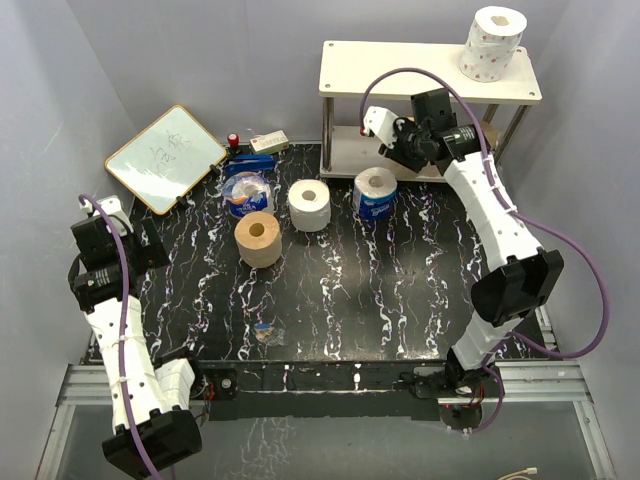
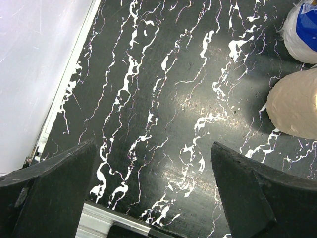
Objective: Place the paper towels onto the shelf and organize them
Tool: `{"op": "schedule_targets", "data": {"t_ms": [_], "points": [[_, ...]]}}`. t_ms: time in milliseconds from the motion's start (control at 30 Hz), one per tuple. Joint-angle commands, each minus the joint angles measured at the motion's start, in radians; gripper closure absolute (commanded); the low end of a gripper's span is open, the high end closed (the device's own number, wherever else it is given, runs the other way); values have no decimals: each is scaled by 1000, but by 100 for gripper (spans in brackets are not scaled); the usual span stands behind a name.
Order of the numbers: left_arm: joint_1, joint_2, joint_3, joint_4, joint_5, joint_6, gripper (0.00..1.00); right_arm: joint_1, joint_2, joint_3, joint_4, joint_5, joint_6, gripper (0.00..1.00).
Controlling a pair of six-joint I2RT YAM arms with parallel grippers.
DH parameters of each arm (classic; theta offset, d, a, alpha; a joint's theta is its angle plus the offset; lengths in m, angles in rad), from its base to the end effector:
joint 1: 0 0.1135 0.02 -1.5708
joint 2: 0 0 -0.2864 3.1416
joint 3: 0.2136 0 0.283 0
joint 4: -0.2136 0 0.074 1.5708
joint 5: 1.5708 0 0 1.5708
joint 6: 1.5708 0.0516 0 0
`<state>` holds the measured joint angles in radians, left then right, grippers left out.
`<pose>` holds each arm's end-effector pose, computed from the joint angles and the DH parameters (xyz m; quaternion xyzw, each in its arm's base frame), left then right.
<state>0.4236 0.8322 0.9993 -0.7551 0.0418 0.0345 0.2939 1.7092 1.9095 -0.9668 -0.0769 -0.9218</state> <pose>0.1781 0.0779 0.3608 -0.1607 0.8668 0.0892 0.4636 0.3903 0.1223 0.4240 -0.5375 0.7462 -0.0871 0.3829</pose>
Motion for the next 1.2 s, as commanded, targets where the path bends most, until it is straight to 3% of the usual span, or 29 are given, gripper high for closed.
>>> {"op": "schedule_targets", "data": {"t_ms": [0,433,867,1167], "points": [[7,-13,-2,13,7,8,2,-48,20,7,4,26,-58,100],[7,-17,-1,11,4,7,2,-120,70,-128,87,-8,-62,100],[7,-19,-1,10,7,7,2,-68,232,51,128,-105,37,100],[7,-18,0,11,4,6,2,-17,344,211,145,-53,38,100]]}}
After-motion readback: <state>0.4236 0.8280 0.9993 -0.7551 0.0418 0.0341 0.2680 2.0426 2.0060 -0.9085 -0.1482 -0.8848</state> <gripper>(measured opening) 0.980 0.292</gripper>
